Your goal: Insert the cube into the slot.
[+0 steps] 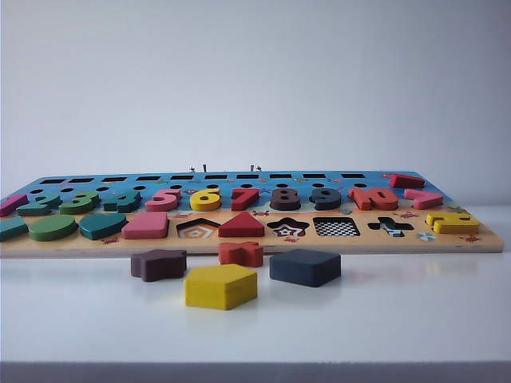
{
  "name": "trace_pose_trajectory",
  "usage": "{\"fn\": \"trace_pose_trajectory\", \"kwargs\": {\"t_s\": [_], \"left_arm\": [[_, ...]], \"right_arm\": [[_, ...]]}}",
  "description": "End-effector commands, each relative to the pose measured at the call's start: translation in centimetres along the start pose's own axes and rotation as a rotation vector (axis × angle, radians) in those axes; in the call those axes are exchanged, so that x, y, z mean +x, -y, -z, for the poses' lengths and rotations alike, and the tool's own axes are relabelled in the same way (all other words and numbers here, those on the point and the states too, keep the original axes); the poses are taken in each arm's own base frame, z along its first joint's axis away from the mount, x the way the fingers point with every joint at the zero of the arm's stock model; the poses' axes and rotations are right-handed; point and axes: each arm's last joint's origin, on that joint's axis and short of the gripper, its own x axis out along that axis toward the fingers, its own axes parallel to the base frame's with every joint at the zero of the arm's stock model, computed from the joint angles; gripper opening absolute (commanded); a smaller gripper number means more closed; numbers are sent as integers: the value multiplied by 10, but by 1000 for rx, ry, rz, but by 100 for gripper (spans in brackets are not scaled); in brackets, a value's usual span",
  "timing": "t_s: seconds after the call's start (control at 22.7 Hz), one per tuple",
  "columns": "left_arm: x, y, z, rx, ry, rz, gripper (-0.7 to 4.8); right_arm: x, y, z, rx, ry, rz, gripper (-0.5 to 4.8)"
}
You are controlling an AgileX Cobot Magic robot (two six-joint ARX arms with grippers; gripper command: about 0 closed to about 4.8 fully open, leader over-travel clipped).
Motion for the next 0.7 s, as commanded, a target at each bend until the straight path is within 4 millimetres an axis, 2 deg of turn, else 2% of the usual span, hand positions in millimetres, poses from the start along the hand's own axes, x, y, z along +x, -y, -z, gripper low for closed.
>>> {"fn": "trace_pose_trajectory", "kwargs": {"t_s": [0.04,0.57,0.7], "left_arm": [[3,4,-11,36,8,56,17],[13,26,-33,118,-109,289,17],[14,34,-40,137,-140,384,17]], "right_arm": [[0,0,0,9,11,-1,-4],[0,0,0,35,12,-3,-3],[-2,-2,-8,80,26,-16,-3]]}}
